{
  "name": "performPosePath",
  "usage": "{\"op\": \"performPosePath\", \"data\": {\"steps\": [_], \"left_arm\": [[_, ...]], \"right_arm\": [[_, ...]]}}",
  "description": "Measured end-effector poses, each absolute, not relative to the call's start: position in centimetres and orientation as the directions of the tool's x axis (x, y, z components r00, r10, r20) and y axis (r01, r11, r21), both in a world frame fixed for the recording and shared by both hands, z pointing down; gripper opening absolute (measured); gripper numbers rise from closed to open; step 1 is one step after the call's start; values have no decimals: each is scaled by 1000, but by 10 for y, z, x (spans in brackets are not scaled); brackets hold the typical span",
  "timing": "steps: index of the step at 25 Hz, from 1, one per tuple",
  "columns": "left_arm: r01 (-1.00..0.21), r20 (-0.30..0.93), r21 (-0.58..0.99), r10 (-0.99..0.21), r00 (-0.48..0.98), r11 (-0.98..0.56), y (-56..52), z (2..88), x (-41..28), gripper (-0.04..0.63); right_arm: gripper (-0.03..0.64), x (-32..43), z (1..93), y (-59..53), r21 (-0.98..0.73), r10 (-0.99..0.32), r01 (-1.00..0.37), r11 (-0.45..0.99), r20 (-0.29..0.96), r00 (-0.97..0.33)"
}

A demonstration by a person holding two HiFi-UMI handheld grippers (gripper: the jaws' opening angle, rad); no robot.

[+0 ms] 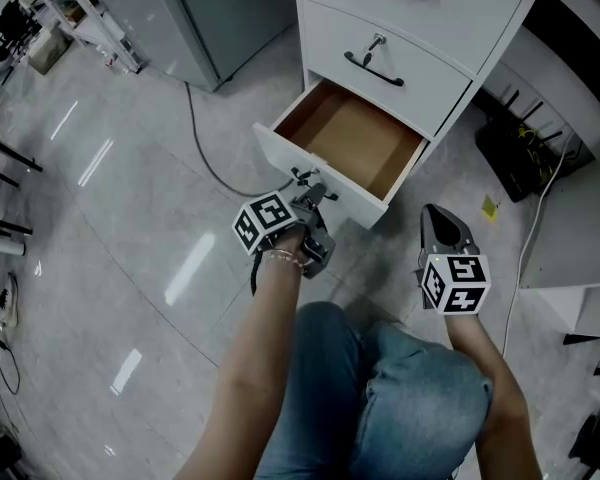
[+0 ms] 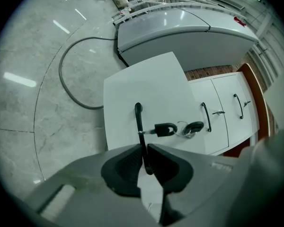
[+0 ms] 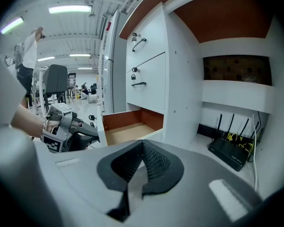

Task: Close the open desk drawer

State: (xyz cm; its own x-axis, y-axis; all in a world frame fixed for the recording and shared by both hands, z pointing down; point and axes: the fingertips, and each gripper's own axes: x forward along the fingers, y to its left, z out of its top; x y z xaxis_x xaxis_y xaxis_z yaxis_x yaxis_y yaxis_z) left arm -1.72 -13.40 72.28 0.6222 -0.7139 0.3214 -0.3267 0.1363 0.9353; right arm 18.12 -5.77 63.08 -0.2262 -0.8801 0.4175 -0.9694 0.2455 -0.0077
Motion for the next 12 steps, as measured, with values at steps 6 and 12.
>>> {"op": "performPosePath", "data": {"steps": [6,12], "left_arm": [[-338,338,930,-705,623,147,-146,723,-8,25],[-343,341,928,-703,624,146,-153,723,-1,25]], "right_arm": [[-2,187,629,-65,-15,-885,-973,232,411,-218],[-2,184,625,-72,-15,-888,-968,249,396,-234]]}}
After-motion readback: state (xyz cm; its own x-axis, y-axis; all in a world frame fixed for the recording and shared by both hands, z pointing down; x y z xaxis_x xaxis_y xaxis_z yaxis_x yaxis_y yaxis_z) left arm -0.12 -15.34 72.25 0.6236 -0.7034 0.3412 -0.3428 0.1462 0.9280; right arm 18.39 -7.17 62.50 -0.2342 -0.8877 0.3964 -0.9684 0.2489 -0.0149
